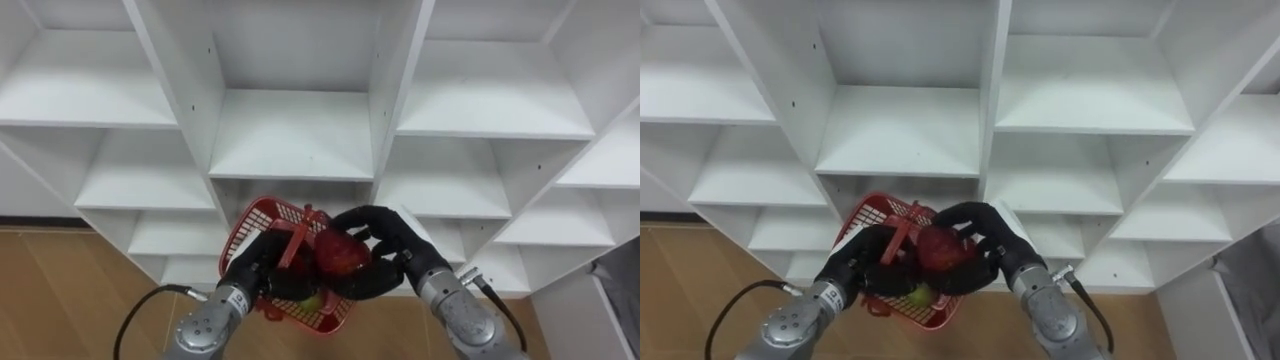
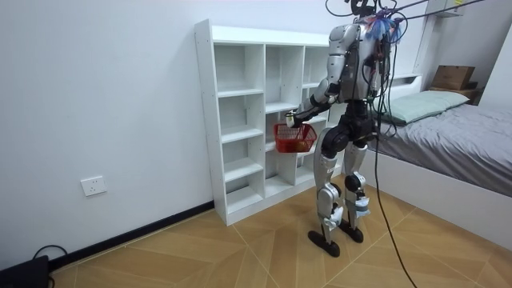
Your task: Collect fruits from the closet
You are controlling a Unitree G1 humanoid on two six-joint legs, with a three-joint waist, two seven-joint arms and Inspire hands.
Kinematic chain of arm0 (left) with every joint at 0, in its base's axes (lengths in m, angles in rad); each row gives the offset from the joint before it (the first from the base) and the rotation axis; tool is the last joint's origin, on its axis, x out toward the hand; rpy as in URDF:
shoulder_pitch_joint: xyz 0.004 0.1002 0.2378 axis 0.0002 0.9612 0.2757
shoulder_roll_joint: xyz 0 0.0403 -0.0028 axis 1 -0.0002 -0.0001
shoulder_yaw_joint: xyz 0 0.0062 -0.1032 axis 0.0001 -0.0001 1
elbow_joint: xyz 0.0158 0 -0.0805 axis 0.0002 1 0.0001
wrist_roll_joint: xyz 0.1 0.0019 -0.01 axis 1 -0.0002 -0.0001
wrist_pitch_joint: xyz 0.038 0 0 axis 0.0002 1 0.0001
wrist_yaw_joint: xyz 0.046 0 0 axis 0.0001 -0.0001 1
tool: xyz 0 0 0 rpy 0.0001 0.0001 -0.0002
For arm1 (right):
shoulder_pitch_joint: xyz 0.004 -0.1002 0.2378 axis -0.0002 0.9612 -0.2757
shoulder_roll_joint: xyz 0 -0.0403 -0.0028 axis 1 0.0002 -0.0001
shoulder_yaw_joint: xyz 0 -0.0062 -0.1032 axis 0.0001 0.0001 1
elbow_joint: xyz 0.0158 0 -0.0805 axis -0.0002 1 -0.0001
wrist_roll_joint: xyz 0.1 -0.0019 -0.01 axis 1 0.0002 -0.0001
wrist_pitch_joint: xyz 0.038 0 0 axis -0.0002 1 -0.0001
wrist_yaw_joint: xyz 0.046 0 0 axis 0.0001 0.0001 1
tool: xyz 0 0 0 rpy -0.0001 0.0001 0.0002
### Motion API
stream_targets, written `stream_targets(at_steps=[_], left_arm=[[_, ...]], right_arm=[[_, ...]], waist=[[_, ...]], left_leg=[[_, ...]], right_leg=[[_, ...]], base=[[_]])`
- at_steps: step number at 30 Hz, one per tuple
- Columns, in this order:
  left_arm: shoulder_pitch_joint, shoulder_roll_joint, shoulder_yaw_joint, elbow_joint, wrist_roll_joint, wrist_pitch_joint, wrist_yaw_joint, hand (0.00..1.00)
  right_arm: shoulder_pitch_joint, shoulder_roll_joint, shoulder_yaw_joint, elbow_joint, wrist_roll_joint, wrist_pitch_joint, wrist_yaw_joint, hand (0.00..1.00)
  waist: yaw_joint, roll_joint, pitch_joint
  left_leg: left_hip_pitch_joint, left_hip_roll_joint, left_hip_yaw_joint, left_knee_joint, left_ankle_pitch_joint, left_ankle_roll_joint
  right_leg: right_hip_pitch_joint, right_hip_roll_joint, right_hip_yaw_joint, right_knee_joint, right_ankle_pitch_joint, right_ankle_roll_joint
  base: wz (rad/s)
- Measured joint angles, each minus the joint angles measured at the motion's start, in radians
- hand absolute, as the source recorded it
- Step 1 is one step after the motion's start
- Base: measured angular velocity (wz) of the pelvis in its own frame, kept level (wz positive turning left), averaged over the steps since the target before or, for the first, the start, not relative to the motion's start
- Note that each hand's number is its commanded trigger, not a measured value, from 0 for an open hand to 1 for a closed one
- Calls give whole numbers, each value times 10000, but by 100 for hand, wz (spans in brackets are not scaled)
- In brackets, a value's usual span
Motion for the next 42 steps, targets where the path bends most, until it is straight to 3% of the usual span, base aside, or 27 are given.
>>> stream_targets(at_steps=[21,28,42], left_arm=[[3,195,167,-384,423,-1,-447,100],[15,47,157,-774,406,-14,-540,100],[70,-94,111,-774,404,-10,-1072,100]], right_arm=[[-7,-42,-20,598,-81,-92,-298,100],[-15,-29,68,1834,-1454,-56,-252,100],[-15,-22,33,2007,-2388,-51,-260,100]], waist=[[9,53,-47],[128,66,-55],[153,183,-118]], left_leg=[[-351,-3,-111,101,-4,3],[-496,8,1,96,-3,5],[-548,10,-12,85,-1,7]], right_leg=[[-266,-23,-198,25,11,-15],[-472,-49,-221,106,11,-15],[-585,-51,-177,167,10,-14]], base=[[1],[-3],[0]])
